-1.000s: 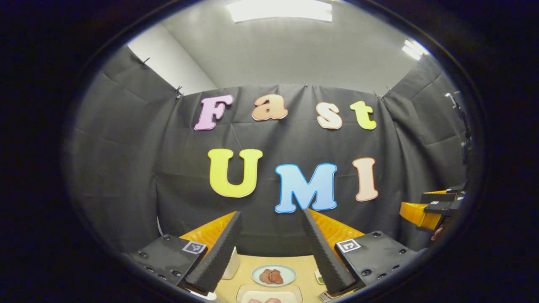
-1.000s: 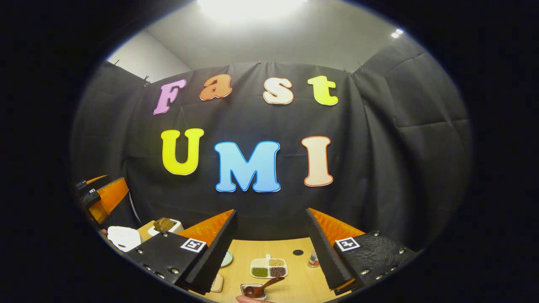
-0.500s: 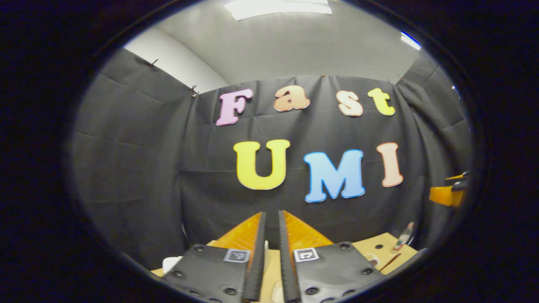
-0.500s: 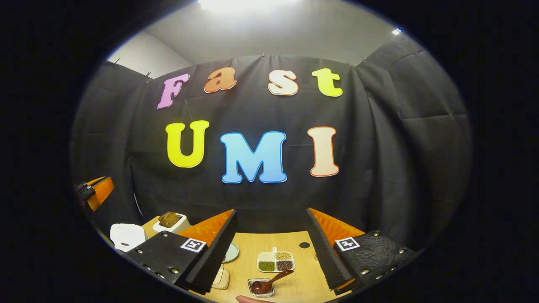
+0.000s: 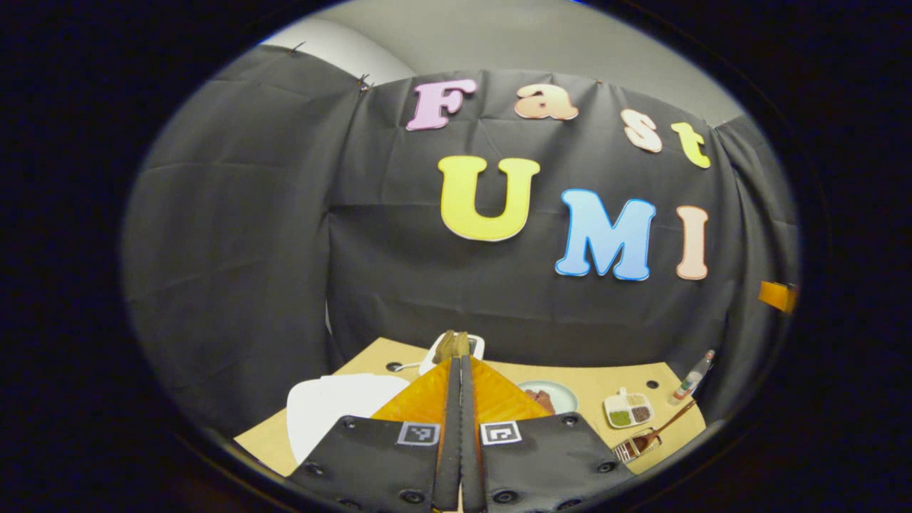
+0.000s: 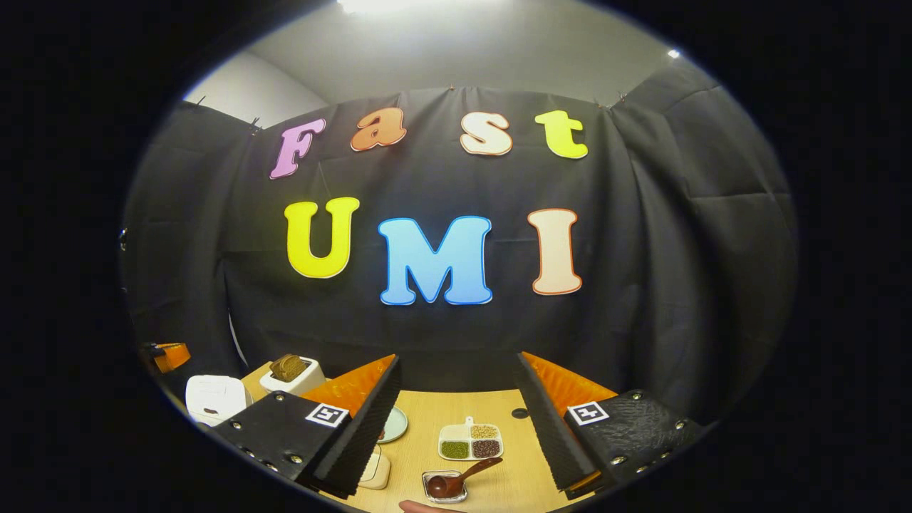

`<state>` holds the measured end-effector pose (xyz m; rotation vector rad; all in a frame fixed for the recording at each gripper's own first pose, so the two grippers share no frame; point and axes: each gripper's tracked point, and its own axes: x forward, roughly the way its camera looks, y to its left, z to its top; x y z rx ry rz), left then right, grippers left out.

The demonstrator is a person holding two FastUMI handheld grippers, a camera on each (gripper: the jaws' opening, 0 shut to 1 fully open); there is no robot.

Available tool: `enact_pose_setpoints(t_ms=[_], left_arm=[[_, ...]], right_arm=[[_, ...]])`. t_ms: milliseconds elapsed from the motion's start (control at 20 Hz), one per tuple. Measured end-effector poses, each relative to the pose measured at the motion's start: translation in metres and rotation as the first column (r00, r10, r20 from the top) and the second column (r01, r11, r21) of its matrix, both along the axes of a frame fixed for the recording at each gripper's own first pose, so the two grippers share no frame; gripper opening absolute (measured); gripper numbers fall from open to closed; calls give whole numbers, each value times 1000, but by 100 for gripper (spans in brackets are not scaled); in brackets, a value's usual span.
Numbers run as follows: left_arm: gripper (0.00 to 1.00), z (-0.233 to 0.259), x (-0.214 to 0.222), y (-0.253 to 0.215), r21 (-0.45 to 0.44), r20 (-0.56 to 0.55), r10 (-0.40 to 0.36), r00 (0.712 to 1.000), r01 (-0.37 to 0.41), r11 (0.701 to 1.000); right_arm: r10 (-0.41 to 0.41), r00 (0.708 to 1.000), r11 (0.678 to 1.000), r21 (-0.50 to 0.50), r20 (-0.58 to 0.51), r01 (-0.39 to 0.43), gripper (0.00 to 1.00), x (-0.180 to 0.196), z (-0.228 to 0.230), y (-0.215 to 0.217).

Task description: Close the left gripper, press the button to open the rice cooker; take a wooden spoon from the chopstick holder with the right hand, scoop a spoonful of rice and pour it into the rice cooker, then put the wooden spoon back into the chopstick holder.

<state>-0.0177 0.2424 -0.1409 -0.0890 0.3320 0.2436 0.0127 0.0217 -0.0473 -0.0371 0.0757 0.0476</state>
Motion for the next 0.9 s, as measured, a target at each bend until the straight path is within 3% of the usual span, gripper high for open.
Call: enact_pose_setpoints(t_ms=[300, 350, 400, 500, 550, 900], left_arm=[[7, -55, -18, 52, -70, -105, 77, 991, -85, 994], [10, -66, -22, 59, -83, -132, 86, 988, -97, 992], [7, -78, -26, 64, -100, -163, 94, 982, -111, 989], [11, -99, -32, 69, -143, -218, 92, 972, -125, 982], [7, -107, -35, 74, -148, -242, 98, 965, -137, 980], [10, -155, -56, 78, -143, -372, 90, 924, -153, 978]], right_arm=[[10, 1000, 1000, -24, -21, -11, 96, 2, -7, 6], [12, 1000, 1000, -27, -23, -13, 96, 3, -7, 7], [14, 1000, 999, -29, -23, -14, 96, 2, -8, 8], [13, 1000, 999, -34, -26, -13, 96, 1, -8, 7], [10, 1000, 999, -35, -30, -11, 96, 1, -10, 6], [-3, 999, 1000, -26, -44, 2, 96, -1, -14, 4]])
